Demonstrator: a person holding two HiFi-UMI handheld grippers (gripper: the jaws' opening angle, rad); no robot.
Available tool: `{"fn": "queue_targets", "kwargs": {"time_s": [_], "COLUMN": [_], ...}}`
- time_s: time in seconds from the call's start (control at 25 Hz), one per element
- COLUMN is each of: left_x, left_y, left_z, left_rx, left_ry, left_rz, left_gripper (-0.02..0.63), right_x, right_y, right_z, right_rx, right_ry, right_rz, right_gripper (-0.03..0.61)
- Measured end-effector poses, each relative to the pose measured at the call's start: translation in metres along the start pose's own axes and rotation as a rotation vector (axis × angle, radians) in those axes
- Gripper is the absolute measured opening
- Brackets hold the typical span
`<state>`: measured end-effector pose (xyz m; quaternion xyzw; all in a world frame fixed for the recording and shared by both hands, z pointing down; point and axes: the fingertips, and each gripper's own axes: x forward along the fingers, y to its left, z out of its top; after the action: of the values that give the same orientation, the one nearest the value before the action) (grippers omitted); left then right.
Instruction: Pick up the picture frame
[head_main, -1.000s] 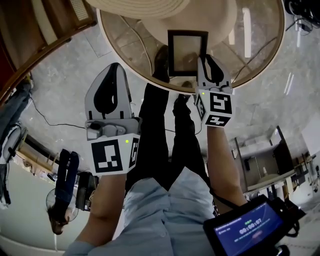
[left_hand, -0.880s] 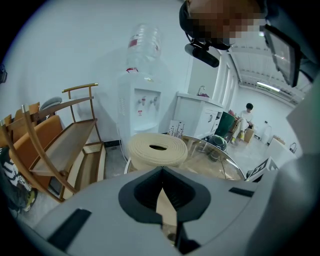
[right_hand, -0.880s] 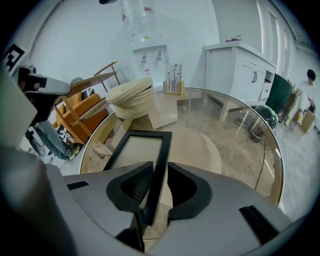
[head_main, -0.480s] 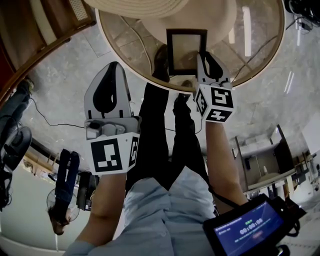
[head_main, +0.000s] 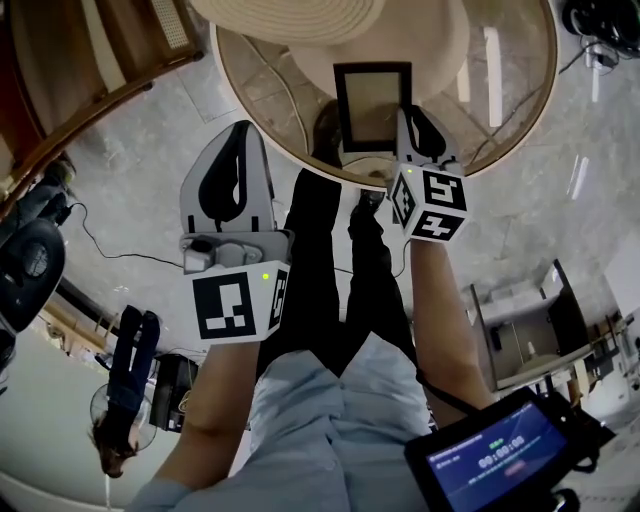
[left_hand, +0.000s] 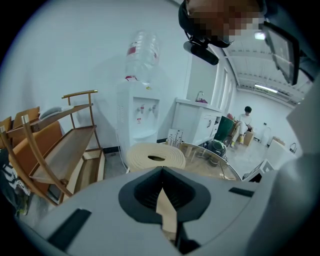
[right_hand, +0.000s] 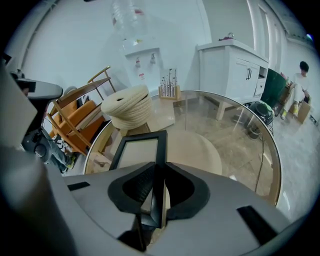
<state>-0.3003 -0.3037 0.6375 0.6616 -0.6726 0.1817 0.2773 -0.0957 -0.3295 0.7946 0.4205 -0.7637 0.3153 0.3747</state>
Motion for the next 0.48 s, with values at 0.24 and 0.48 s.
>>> {"fn": "queue_targets", "kwargs": {"time_s": [0.24,0.48], "left_x": [-0.018,-0.033], "left_y": [-0.005,-0.009], "left_z": [0.029,0.062], "left_rx": [0.005,0.021], "left_ry": [-0.05,-0.12], "left_rz": [0.003,0.007], "left_gripper": [0.011,0.011], "right_x": [-0.027,-0.055], "right_y": [0.006,0.016], "right_z": [0.029,0.071], "right_rx": [-0.027,-0.059], "right_ry": [-0.047,-0.135], "right_rz": [-0.001,0.001], "right_gripper": [0.079,0.078]}}
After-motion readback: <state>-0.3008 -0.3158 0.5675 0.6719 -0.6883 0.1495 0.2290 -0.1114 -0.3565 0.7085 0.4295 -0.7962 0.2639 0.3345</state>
